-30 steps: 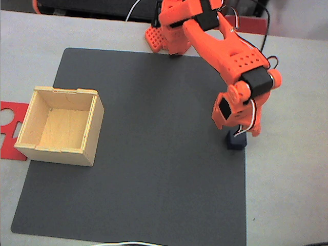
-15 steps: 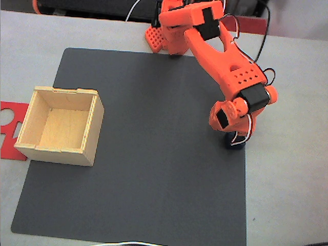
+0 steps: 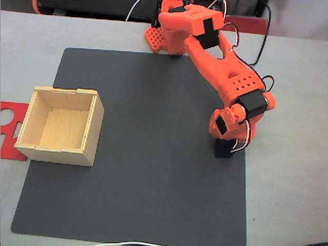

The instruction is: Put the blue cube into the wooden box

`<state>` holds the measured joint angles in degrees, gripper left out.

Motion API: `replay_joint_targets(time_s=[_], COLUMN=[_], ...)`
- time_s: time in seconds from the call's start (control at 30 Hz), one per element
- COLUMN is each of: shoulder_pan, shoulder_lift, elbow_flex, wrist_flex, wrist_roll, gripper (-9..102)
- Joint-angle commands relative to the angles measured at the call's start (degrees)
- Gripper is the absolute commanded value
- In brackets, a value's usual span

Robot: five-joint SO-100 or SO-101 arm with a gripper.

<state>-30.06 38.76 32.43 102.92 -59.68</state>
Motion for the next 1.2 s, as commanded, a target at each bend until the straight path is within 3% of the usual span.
replay_joint_targets(time_s=[0.0, 0.13, 0.3, 0.63, 0.83, 1.17], shoulder_pan=[0.70, 1.41, 2.72, 7.29, 19.51, 49.83], shoulder_lift=[2.46, 5.01, 7.91, 16.70, 27.60, 36.47], elbow_flex=[-2.72, -2.72, -2.72, -2.29, -2.72, -2.64], wrist_flex=[0.35, 0.44, 0.44, 0.53, 0.53, 0.09], wrist_roll=[-0.44, 0.79, 1.41, 4.39, 10.81, 12.48], gripper=[0, 13, 0, 0, 0, 0])
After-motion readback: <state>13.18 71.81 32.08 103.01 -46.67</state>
